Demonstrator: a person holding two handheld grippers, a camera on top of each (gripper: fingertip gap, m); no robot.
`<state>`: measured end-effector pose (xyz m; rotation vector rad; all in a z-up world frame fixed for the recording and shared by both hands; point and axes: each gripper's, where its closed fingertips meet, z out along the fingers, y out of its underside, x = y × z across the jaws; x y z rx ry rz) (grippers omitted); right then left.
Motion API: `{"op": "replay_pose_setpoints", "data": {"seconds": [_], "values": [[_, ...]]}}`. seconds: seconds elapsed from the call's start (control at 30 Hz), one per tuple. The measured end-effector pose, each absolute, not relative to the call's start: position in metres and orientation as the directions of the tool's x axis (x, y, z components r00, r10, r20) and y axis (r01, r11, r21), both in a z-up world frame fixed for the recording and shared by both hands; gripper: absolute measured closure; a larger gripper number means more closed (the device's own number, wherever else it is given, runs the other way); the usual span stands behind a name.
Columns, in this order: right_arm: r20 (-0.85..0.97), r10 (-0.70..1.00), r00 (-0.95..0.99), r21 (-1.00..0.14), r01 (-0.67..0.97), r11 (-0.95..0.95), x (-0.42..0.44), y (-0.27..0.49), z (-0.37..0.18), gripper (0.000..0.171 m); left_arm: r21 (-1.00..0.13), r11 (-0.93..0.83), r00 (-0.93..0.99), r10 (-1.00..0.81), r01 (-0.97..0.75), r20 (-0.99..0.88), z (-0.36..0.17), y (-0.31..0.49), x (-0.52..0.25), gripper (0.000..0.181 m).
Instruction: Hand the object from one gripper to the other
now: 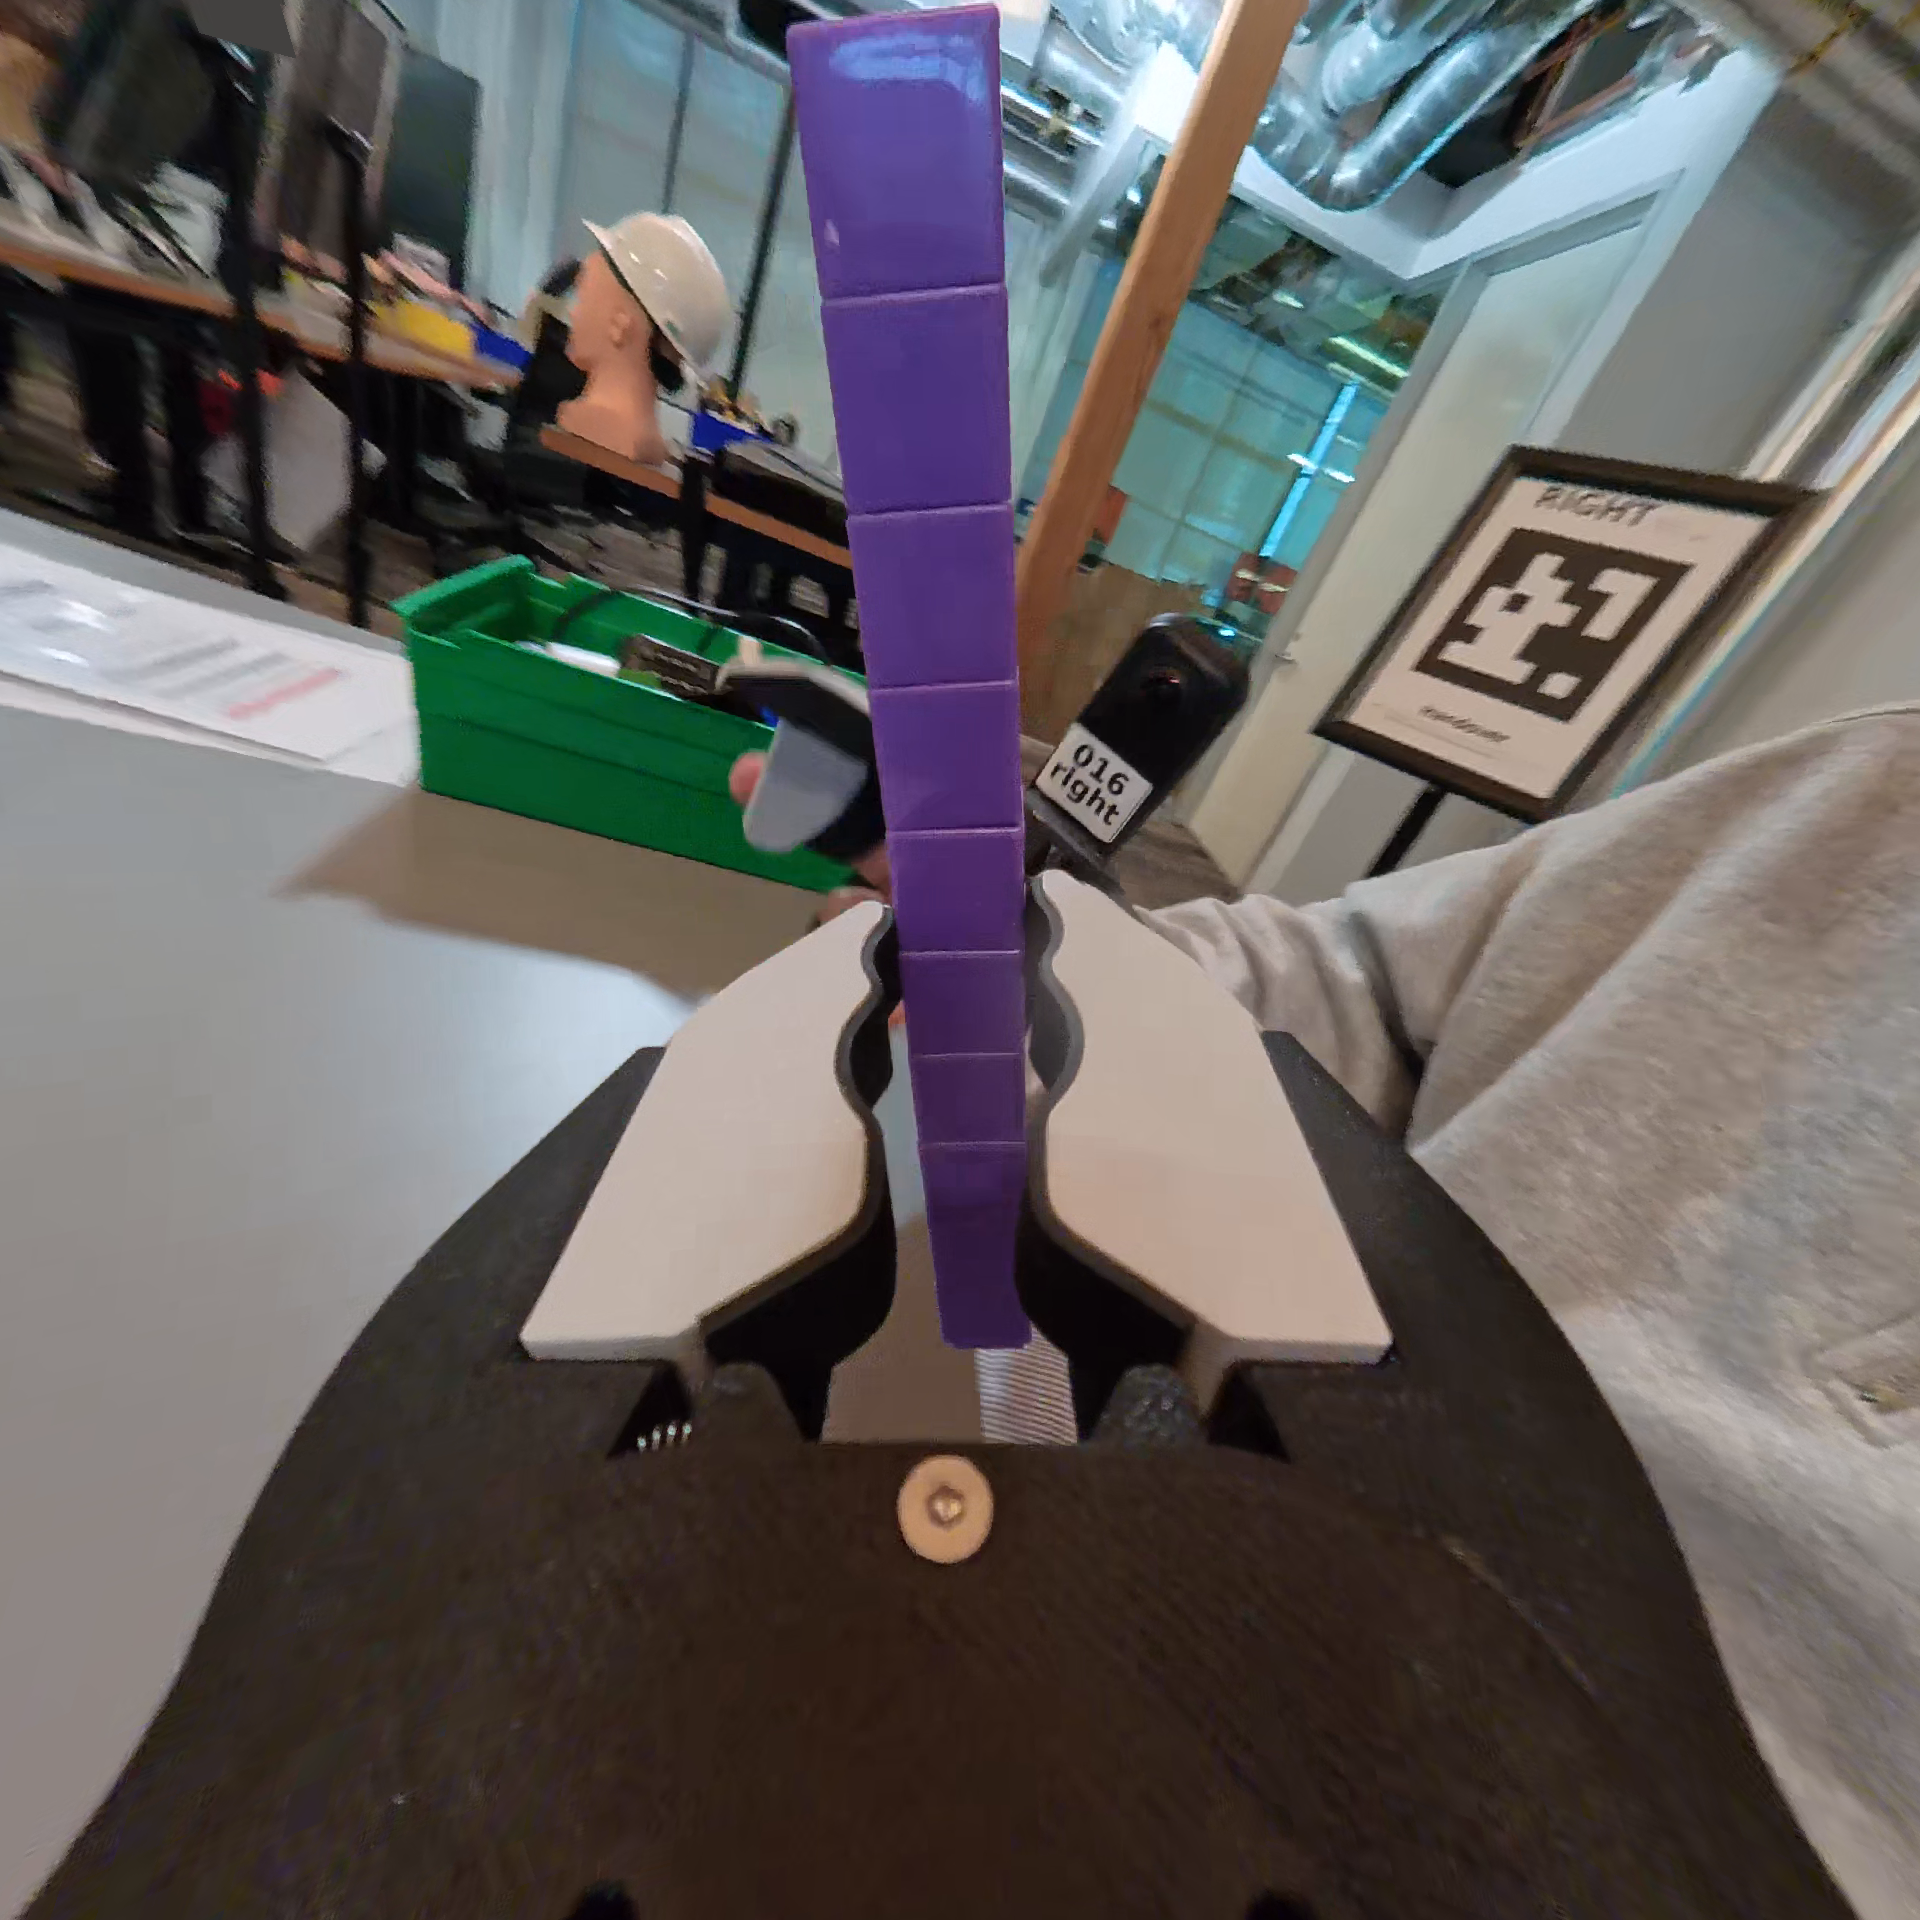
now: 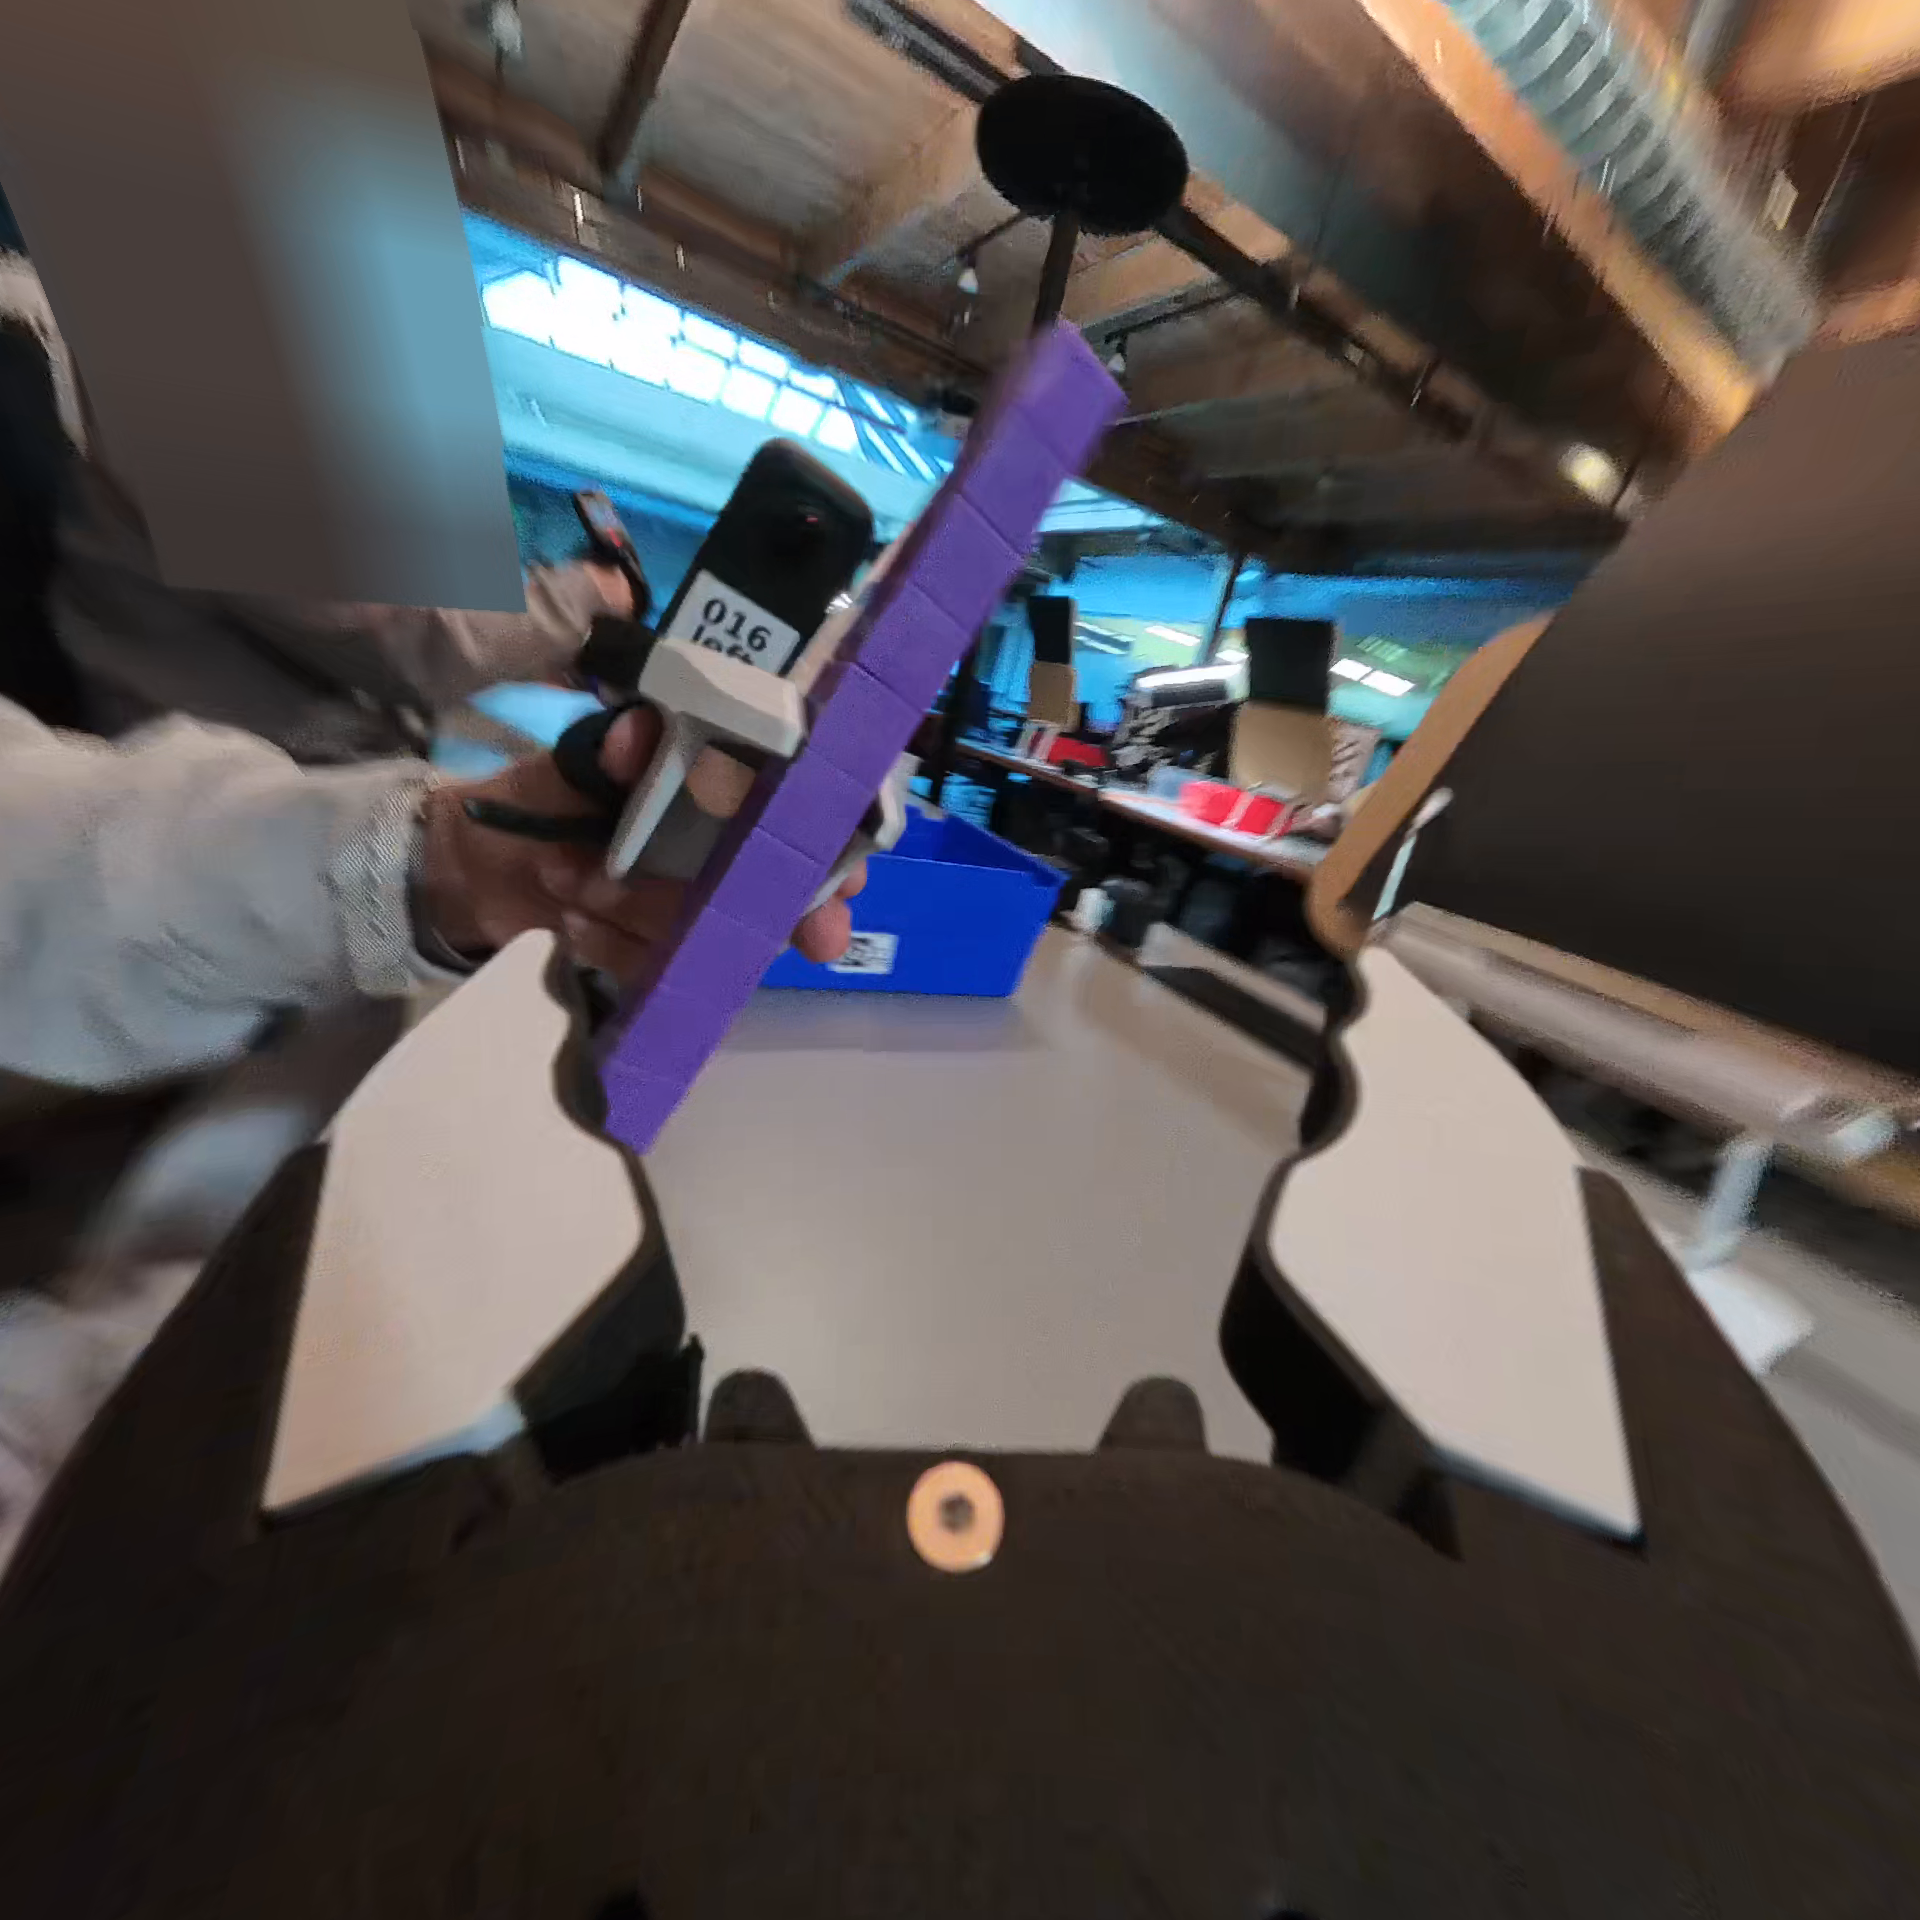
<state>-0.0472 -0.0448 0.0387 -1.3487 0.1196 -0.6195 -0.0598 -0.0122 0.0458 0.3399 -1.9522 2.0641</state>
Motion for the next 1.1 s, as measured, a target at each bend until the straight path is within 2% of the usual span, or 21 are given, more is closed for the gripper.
{"op": "replay_pose_setpoints", "data": {"seconds": [0.07, 0.13, 0.33, 0.4, 0.53, 0.6, 0.63, 0.67, 0.77, 0.87, 1.03, 1.1], "values": [[0.445, -0.506, 0.739, -0.867, 0.497, -0.036, -0.056, -0.042, 0.043, 0.028, -0.906, -0.004, -0.902, 0.095, -0.424, 0.422, 0.039, -0.016, -0.066, 0.158], [0.526, -0.492, 0.693, -0.821, 0.565, -0.081, -0.064, -0.037, 0.042, 0.026, -0.861, 0.073, -0.849, 0.14, -0.504, 0.509, 0.027, -0.022, -0.073, 0.159], [0.462, -0.447, 0.766, -0.87, 0.488, -0.062, -0.062, -0.035, 0.03, 0.024, -0.613, 0.259, -0.589, 0.171, -0.746, 0.789, -0.012, -0.035, -0.086, 0.158], [0.398, -0.429, 0.811, -0.902, 0.432, -0.022, -0.061, -0.038, 0.03, 0.029, -0.552, 0.285, -0.515, 0.201, -0.783, 0.833, -0.016, -0.035, -0.09, 0.158], [0.18, -0.37, 0.912, -0.962, 0.241, 0.125, -0.059, -0.049, 0.033, 0.058, -0.486, 0.32, -0.423, 0.248, -0.813, 0.871, -0.021, -0.033, -0.095, 0.158], [0.055, -0.305, 0.951, -0.978, 0.113, 0.174, -0.058, -0.053, 0.031, 0.083, -0.484, 0.344, -0.416, 0.255, -0.805, 0.873, -0.024, -0.033, -0.099, 0.158], [-0.022, -0.285, 0.958, -0.98, 0.036, 0.196, -0.054, -0.055, 0.03, 0.09, -0.494, 0.348, -0.428, 0.252, -0.797, 0.868, -0.026, -0.034, -0.1, 0.158], [-0.099, -0.274, 0.957, -0.972, -0.033, 0.234, -0.05, -0.058, 0.03, 0.089, -0.504, 0.353, -0.442, 0.244, -0.789, 0.863, -0.028, -0.035, -0.1, 0.158], [-0.318, -0.265, 0.91, -0.916, -0.223, 0.334, -0.033, -0.065, 0.028, 0.098, -0.549, 0.355, -0.497, 0.233, -0.757, 0.836, -0.031, -0.038, -0.102, 0.158], [-0.476, -0.243, 0.845, -0.855, -0.381, 0.35, -0.023, -0.066, 0.017, 0.111, -0.586, 0.37, -0.557, 0.193, -0.721, 0.808, -0.038, -0.04, -0.102, 0.158], [-0.652, -0.136, 0.746, -0.737, -0.582, 0.344, -0.025, -0.063, 0.011, 0.146, -0.659, 0.428, -0.703, 0.073, -0.618, 0.708, -0.059, -0.045, -0.1, 0.158], [-0.696, -0.114, 0.709, -0.7, -0.634, 0.328, -0.025, -0.061, 0.006, 0.149, -0.677, 0.458, -0.747, 0.041, -0.576, 0.663, -0.067, -0.045, -0.1, 0.158]]}}
